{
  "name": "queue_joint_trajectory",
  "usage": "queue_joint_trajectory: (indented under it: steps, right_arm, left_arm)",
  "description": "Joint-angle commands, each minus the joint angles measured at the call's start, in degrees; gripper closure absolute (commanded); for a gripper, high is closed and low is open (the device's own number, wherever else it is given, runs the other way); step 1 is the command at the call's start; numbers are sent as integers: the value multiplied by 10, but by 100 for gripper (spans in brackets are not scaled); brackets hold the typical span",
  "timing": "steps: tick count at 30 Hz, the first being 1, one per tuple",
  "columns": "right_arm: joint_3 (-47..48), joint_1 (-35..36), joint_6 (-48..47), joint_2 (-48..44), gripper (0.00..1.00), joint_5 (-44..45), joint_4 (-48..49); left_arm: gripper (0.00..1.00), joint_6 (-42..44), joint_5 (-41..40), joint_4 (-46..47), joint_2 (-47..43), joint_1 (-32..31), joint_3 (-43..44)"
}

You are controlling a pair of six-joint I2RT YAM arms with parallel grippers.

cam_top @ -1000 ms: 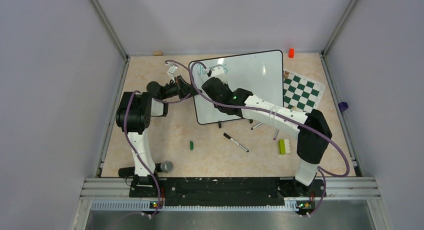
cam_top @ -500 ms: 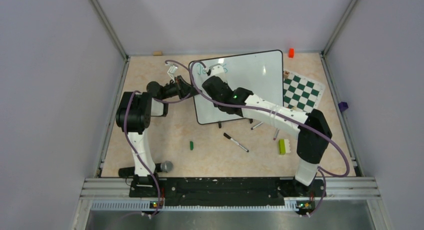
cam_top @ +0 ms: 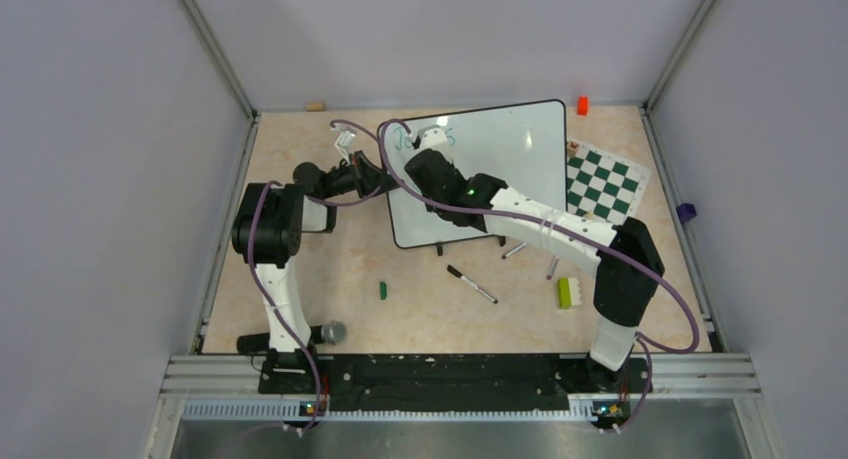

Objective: Write a sentence on the whiteboard

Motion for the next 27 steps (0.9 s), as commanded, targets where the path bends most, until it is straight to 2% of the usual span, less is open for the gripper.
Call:
queue_joint_trajectory:
  steps: [1, 16, 27]
  right_arm:
    - [23, -10, -8, 11, 100, -31, 25]
    - [14, -10, 4, -2, 100, -42, -4]
    - [-64, -10, -6, -124, 100, -55, 58]
  left_arm:
    - [100, 70, 102, 58, 15, -24, -10]
    - [100, 71, 103, 58, 14, -24, -10]
    - [100, 71, 103, 58, 14, -24, -11]
